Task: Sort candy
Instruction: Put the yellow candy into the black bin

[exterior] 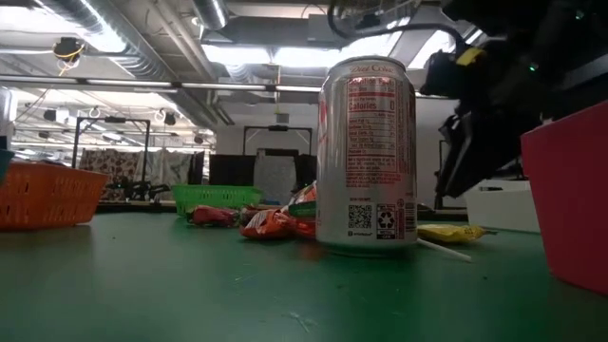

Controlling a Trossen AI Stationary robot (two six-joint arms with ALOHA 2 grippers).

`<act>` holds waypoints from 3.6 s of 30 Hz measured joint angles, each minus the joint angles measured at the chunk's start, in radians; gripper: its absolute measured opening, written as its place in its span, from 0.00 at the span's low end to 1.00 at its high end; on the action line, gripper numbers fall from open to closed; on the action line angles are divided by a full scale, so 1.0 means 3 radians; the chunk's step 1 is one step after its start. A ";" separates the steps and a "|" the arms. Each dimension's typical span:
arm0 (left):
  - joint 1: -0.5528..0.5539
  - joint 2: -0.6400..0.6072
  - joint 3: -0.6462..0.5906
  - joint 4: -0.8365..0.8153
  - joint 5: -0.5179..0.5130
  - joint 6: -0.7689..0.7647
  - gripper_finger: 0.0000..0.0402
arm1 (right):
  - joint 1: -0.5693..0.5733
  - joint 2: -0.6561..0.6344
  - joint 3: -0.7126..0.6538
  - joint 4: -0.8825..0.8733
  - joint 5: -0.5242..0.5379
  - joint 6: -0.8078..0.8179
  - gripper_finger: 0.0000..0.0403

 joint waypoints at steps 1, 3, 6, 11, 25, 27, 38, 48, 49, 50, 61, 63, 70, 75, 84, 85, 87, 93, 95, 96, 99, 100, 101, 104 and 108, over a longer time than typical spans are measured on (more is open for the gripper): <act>-0.0055 0.0000 0.0001 -0.0001 0.0007 -0.0104 0.00 | 0.0000 0.0000 0.0000 0.0018 -0.0030 -0.0023 0.42; -0.0162 0.0000 0.0001 0.0000 0.0006 -0.0280 0.00 | 0.0000 0.0000 0.0000 0.0053 -0.0063 -0.0026 0.42; -0.0281 0.0000 0.0000 -0.0010 0.0000 -0.0519 0.00 | 0.0000 0.0017 0.0000 0.0067 -0.0065 -0.0025 0.42; -0.0406 0.0016 0.0001 -0.0075 -0.0012 -0.0984 0.04 | 0.0000 0.0047 0.0000 0.0151 -0.0153 -0.0026 0.42; -0.0468 0.0099 -0.0002 -0.0212 -0.0610 -0.0917 0.34 | 0.0000 0.0434 0.0000 0.0332 -0.0186 -0.0026 0.42; -0.0453 0.0099 -0.0003 -0.0211 -0.0750 -0.0790 0.36 | 0.0000 0.0484 0.0004 0.0357 -0.0185 -0.0026 0.42; -0.0299 0.0099 -0.0003 -0.0211 -0.1445 -0.0181 0.34 | 0.0001 0.0532 0.0008 0.0396 -0.0210 -0.0026 0.19; -0.0007 0.0099 -0.0003 -0.0183 -0.2237 0.0781 0.30 | -0.0001 0.0497 0.0179 0.0165 -0.0243 -0.0039 0.04; 0.0030 0.0099 -0.0003 -0.0175 -0.2304 0.0885 0.30 | -0.0001 0.0497 0.0261 0.0075 -0.0241 -0.0076 0.03; 0.0070 0.0099 -0.0003 -0.0156 -0.2378 0.0987 0.30 | -0.0001 0.0494 0.0348 -0.0035 -0.0240 -0.0116 0.02; 0.0638 0.0099 -0.0003 0.0010 -0.2845 0.1243 0.30 | -0.0001 0.0491 0.1324 -0.0880 0.0467 -0.0559 0.01; 0.0745 0.0099 -0.0003 0.0090 -0.2891 0.1249 0.30 | -0.0001 0.0491 0.1473 -0.0867 0.0588 -0.0659 0.01; 0.1072 0.0099 -0.0003 0.0316 -0.2940 0.1269 0.30 | 0.0000 0.0486 0.1697 -0.0546 0.0671 -0.0955 0.00; 0.1197 0.0099 -0.0003 0.0464 -0.2939 0.1409 0.30 | -0.0001 0.0486 0.1703 -0.0355 0.0669 -0.0991 0.00; 0.1355 0.0099 -0.0003 0.0776 -0.2931 0.1785 0.30 | 0.0000 0.0486 0.1703 -0.0131 0.0669 -0.0999 0.00; 0.1372 0.0099 -0.0003 0.0785 -0.2926 0.1794 0.30 | 0.0000 0.0486 0.1703 -0.0121 0.0668 -0.0999 0.00; 0.1406 0.0099 -0.0003 0.0784 -0.2924 0.1800 0.30 | 0.0000 0.0486 0.1703 -0.0087 0.0668 -0.0999 0.00; 0.1485 0.0099 -0.0003 0.0782 -0.2868 0.1890 0.30 | 0.0000 0.0486 0.1703 0.0077 0.0666 -0.1139 0.00; 0.1504 0.0099 -0.0003 0.0782 -0.2853 0.1999 0.30 | 0.0000 0.0486 0.1703 0.0129 0.0666 -0.1153 0.00; 0.1509 0.0099 -0.0003 0.0780 -0.2850 0.2062 0.30 | 0.0000 0.0486 0.1703 0.0151 0.0665 -0.1155 0.00; 0.1518 0.0099 -0.0003 0.0779 -0.2843 0.2144 0.27 | 0.0000 0.0486 0.1703 0.0170 0.0619 -0.1162 0.00; 0.1518 0.0099 -0.0003 0.0776 -0.2842 0.2147 0.26 | 0.0000 0.0486 0.1703 0.0170 0.0585 -0.1162 0.00; 0.1518 0.0099 -0.0003 0.0777 -0.2843 0.2154 0.23 | 0.0000 0.0486 0.1703 0.0171 0.0552 -0.1162 0.00; 0.1517 0.0099 -0.0003 0.0776 -0.2841 0.2272 0.14 | 0.0000 0.0486 0.1703 0.0170 0.0451 -0.1162 0.00; 0.1517 0.0099 -0.0003 0.0774 -0.2841 0.2315 0.02 | 0.0000 0.0486 0.1703 0.0170 0.0377 -0.1162 0.00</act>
